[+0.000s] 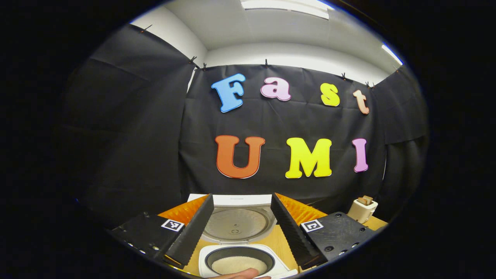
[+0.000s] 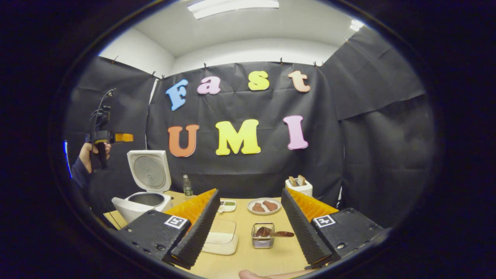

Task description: Close the left gripper, press the button to open the rice cooker; take a wooden spoon from the chopstick holder with the right hand, scoop a spoonful of rice and pour it into the rice cooker, then put the wooden spoon back into the chopstick holder.

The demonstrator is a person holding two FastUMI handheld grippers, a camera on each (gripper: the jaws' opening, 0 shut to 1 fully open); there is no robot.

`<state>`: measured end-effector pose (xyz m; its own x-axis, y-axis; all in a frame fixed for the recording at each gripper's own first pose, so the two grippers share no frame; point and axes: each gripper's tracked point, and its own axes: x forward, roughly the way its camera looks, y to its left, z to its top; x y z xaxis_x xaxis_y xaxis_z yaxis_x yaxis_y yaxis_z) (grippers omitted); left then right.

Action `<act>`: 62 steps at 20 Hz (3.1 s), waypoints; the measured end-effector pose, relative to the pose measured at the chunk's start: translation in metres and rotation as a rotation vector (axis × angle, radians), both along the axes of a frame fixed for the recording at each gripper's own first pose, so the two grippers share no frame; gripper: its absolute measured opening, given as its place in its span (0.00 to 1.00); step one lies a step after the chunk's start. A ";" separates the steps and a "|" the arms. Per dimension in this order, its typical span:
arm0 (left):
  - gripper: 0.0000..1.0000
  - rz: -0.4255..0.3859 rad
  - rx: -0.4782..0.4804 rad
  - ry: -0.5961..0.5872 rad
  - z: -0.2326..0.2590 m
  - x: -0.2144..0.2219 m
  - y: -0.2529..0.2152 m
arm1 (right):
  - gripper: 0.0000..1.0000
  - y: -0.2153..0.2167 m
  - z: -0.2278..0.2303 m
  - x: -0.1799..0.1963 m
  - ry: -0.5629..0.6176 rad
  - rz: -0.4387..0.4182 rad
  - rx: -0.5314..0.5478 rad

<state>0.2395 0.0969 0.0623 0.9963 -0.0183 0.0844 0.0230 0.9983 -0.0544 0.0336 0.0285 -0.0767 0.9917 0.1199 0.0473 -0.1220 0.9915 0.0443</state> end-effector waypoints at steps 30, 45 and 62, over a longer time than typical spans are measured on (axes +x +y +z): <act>0.96 0.075 0.037 0.228 -0.059 0.121 0.022 | 1.00 0.011 -0.022 -0.018 0.030 0.029 -0.007; 0.94 0.041 -0.003 0.395 -0.135 0.010 -0.008 | 0.99 -0.013 -0.013 -0.078 -0.011 0.014 0.035; 0.97 0.017 0.039 0.618 -0.215 -0.057 -0.032 | 1.00 -0.011 -0.009 -0.117 -0.036 0.011 -0.022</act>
